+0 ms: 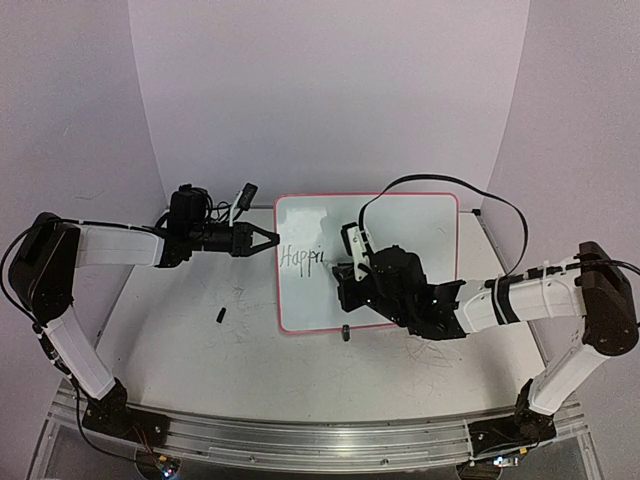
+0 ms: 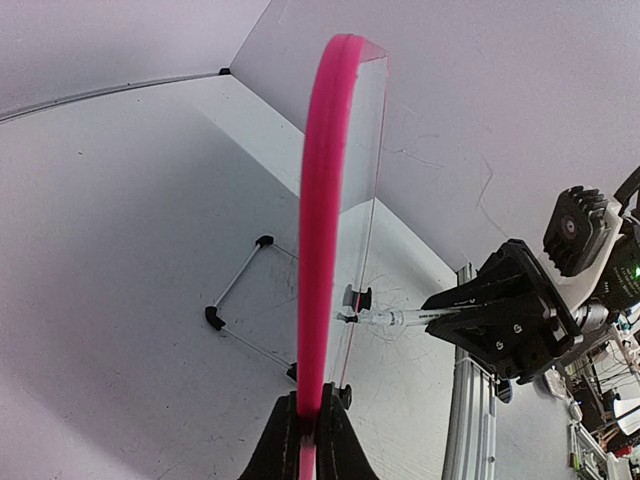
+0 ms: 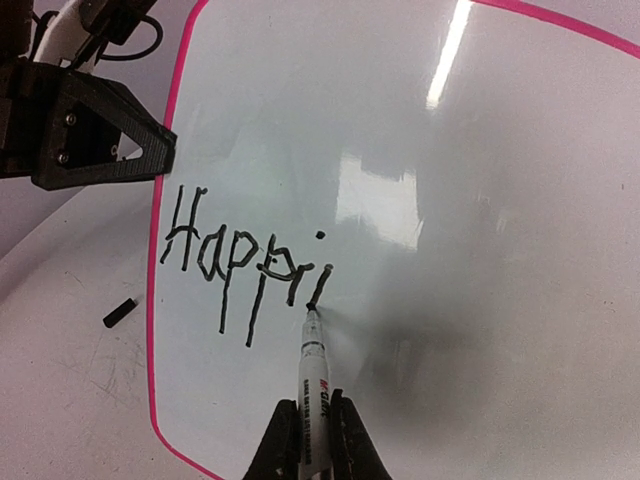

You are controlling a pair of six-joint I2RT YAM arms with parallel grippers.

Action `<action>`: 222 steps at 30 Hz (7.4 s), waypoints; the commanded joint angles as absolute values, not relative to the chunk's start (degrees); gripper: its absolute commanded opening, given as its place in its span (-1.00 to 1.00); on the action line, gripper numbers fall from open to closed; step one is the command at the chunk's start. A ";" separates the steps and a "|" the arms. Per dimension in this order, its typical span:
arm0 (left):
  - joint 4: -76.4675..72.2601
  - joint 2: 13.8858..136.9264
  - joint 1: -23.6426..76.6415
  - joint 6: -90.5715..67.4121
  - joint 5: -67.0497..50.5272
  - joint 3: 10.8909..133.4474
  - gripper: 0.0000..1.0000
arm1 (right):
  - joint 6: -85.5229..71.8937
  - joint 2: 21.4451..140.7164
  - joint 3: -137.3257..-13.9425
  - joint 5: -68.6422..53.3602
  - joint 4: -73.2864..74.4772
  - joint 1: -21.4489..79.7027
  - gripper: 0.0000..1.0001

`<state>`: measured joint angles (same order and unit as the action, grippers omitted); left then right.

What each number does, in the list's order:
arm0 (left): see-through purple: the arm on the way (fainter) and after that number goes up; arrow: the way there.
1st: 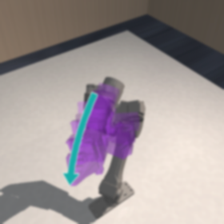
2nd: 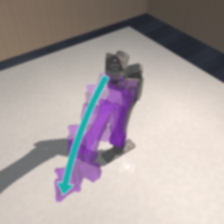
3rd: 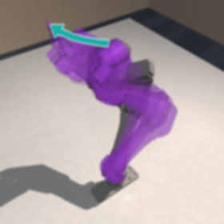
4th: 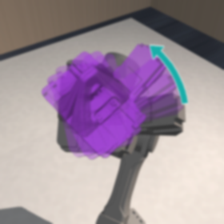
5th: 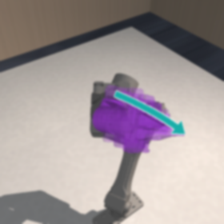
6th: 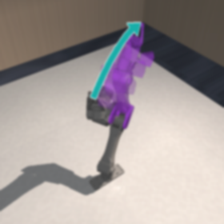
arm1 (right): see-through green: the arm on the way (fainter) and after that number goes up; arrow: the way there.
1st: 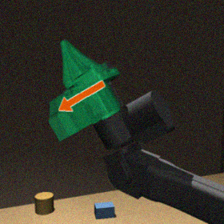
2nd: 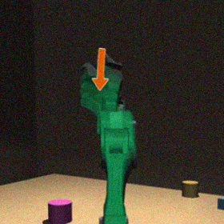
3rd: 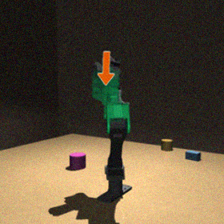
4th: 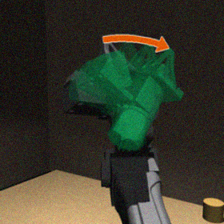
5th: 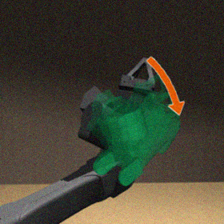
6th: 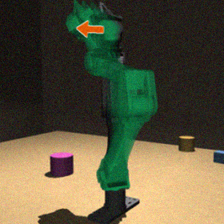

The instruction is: Write a sentence on the whiteboard

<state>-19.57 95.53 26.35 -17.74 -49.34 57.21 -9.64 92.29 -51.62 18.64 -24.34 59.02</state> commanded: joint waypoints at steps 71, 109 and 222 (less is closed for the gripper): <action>-21.54 93.19 27.07 -17.40 -52.15 56.96 -1.00 | -14.48 91.22 -49.07 21.37 -22.51 59.13 -1.00; -21.53 93.08 27.11 -17.46 -52.30 57.23 -1.00 | -10.20 90.18 -50.71 18.81 -27.79 57.74 -1.00; -21.53 93.08 27.07 -17.40 -52.61 57.42 -1.00 | -9.84 90.09 -48.65 22.15 -30.23 57.27 -1.00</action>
